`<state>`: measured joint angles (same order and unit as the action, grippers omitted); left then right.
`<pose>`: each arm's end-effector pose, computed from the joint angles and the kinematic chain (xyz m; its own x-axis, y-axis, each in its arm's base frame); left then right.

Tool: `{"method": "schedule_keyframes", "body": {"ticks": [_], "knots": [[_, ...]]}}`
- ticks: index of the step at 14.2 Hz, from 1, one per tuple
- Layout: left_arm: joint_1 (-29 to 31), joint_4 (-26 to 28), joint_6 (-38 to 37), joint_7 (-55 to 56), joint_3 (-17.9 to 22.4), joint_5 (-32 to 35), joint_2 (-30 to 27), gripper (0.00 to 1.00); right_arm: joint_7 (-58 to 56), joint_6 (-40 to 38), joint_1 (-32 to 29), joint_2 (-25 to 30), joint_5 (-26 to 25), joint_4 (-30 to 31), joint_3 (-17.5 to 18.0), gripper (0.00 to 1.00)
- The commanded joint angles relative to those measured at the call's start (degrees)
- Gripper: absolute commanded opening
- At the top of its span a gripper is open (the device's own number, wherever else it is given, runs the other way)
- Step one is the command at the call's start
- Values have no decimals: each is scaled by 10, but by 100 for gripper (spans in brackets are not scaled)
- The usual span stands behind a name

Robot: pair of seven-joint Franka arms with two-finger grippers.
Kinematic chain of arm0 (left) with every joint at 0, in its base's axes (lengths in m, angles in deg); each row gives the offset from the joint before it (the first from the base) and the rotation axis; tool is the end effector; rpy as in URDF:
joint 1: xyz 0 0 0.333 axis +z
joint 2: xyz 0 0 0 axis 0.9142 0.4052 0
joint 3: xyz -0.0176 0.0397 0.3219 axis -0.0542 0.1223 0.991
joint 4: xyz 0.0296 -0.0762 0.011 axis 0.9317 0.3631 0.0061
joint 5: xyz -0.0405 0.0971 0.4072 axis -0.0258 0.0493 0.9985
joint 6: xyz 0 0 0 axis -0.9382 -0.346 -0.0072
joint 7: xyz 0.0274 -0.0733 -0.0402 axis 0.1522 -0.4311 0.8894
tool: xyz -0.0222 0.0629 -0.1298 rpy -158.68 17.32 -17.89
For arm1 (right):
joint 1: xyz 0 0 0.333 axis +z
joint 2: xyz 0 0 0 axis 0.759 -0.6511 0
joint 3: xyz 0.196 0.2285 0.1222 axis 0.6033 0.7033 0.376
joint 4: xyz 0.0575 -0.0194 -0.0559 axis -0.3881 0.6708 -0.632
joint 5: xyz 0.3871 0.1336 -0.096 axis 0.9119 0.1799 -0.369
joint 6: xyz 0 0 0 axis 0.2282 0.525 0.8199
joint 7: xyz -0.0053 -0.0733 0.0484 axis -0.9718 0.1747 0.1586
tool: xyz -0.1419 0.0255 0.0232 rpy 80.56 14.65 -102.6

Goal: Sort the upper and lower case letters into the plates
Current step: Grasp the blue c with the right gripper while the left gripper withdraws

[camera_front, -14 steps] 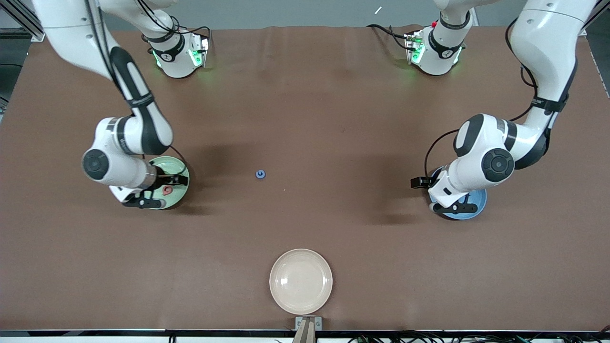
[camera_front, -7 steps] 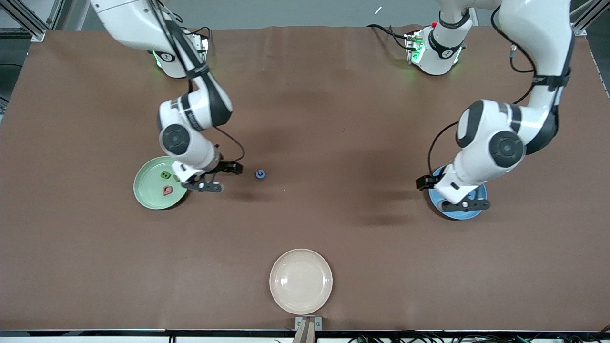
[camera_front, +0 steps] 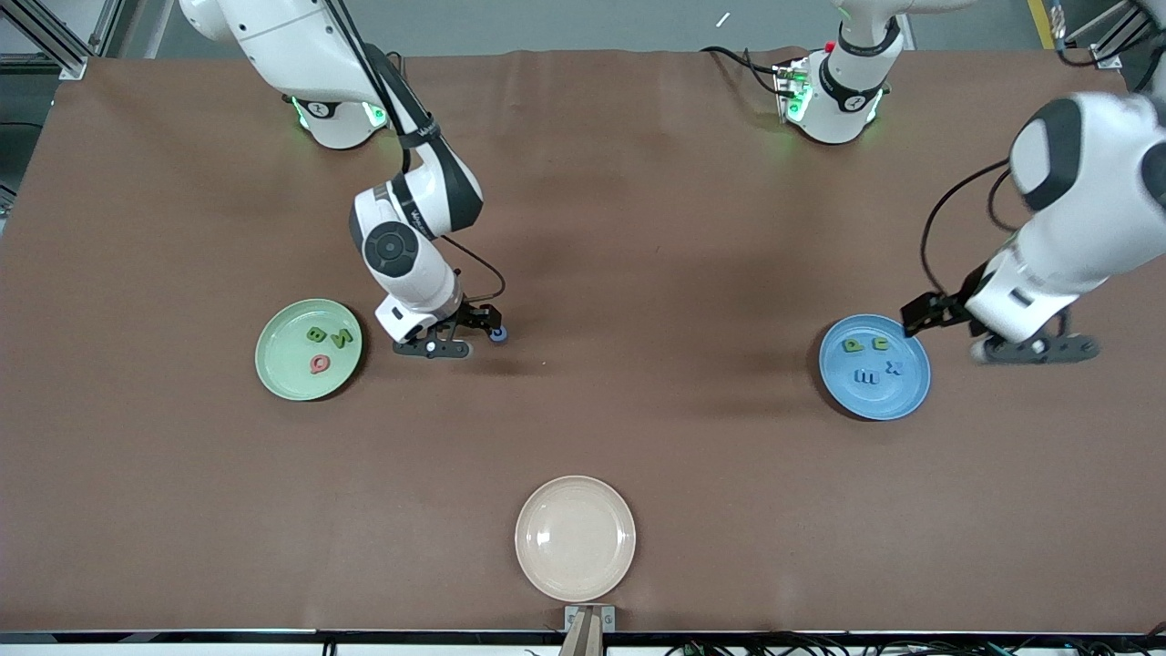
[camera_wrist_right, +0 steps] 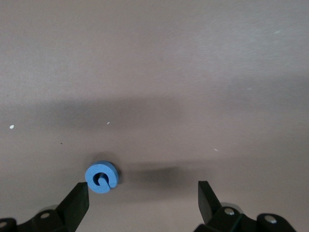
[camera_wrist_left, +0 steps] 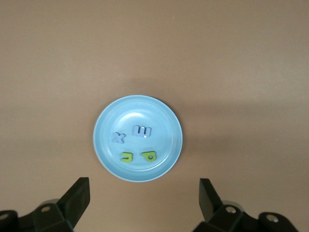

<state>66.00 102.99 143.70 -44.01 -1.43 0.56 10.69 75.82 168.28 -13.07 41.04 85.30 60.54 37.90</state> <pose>0.6080 -0.0446 0.4446 0.9988 0.0091 0.0484 0.0083 -0.9998 0.0156 0.5230 0.3179 0.1498 0.9974 -0.0612 -0.0376 -0.0630 -0.9968 -0.0491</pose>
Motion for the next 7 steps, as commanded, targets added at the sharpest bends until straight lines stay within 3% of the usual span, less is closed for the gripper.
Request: {"method": "schedule_keyframes", "body": {"ticks": [1, 4, 7], "knots": [[-2, -62, -99, -11, 3, -13, -18, 99, 8, 27, 24, -18, 1, -2, -6, 91], [17, -155, -207, -43, 3, -12, -17, 99, 60, 55, 45, -51, 1, -18, -6, 90], [39, -195, -259, -61, 2, -13, -32, 100, 79, 55, 54, -65, 1, -34, -6, 89]]}}
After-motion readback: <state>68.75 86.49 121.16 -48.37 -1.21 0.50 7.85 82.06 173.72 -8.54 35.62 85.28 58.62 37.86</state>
